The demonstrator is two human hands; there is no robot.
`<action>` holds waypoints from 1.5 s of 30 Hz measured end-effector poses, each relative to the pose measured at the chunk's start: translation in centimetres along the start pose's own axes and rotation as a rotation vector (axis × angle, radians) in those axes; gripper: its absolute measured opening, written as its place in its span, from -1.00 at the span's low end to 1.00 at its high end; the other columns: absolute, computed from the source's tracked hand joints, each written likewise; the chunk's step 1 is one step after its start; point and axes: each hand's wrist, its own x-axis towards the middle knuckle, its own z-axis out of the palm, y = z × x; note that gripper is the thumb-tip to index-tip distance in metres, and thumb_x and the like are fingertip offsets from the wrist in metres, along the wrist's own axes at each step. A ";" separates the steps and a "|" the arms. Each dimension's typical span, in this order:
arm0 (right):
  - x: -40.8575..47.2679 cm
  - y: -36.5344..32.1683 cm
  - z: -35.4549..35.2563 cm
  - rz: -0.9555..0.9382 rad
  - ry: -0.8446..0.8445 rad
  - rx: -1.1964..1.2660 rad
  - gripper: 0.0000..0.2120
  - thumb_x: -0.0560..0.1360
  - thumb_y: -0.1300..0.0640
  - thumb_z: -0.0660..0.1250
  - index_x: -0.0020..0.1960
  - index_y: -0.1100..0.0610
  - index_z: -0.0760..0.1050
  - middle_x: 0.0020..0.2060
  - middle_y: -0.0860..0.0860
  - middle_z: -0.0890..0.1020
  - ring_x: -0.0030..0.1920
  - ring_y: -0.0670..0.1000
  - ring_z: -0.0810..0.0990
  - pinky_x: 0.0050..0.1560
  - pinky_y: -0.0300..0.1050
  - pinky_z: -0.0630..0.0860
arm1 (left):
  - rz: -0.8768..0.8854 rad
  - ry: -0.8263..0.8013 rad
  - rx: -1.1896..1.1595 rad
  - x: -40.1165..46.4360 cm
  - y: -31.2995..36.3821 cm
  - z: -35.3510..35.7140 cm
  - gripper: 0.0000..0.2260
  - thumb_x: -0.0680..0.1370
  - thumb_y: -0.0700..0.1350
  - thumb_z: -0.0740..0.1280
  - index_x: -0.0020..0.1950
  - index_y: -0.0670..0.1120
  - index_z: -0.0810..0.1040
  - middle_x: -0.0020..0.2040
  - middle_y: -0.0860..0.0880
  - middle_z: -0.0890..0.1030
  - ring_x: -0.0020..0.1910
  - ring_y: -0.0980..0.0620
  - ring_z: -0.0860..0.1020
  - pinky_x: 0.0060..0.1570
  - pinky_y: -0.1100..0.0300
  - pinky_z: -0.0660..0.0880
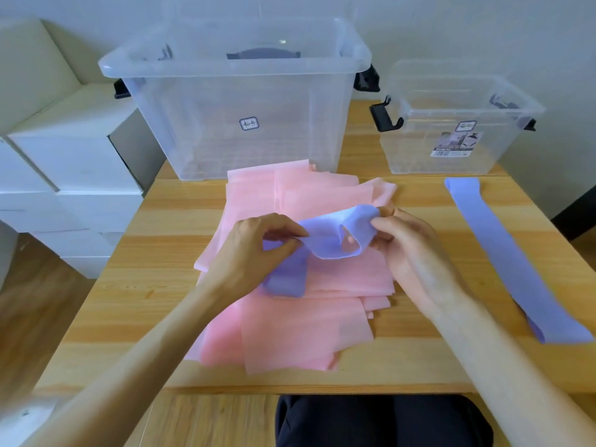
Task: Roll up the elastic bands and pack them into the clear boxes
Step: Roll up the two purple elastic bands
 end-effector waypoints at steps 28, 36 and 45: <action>-4.2 -4.9 -1.4 -0.315 0.011 -0.310 -0.84 0.52 0.19 0.41 -0.06 -0.05 0.70 -0.09 -0.11 0.64 0.02 -0.21 0.54 0.01 -0.36 0.42 | 0.033 0.059 -0.420 -0.7 8.7 2.4 -0.97 0.47 -0.10 0.52 -0.13 -0.02 0.70 -0.03 0.05 0.70 0.05 0.08 0.65 0.15 0.14 0.55; -3.9 -5.9 -1.7 -0.342 -0.050 -0.273 -0.82 0.55 0.26 0.36 0.01 0.03 0.67 -0.07 -0.07 0.74 0.02 -0.09 0.67 0.09 -0.26 0.53 | 0.040 0.009 -0.425 0.4 10.3 1.8 -0.92 0.53 -0.18 0.43 -0.02 -0.16 0.68 -0.08 0.01 0.74 -0.07 0.17 0.68 -0.02 0.35 0.53; -3.8 -4.4 -1.1 -0.260 -0.092 -0.122 -0.86 0.44 0.35 0.45 0.00 0.28 0.59 -0.19 0.04 0.71 -0.16 -0.10 0.66 -0.08 -0.32 0.52 | 0.232 0.148 -0.348 2.5 15.2 -1.1 -0.88 0.54 -0.10 0.43 -0.18 -0.06 0.58 -0.26 -0.04 0.71 -0.27 0.10 0.59 -0.17 0.15 0.50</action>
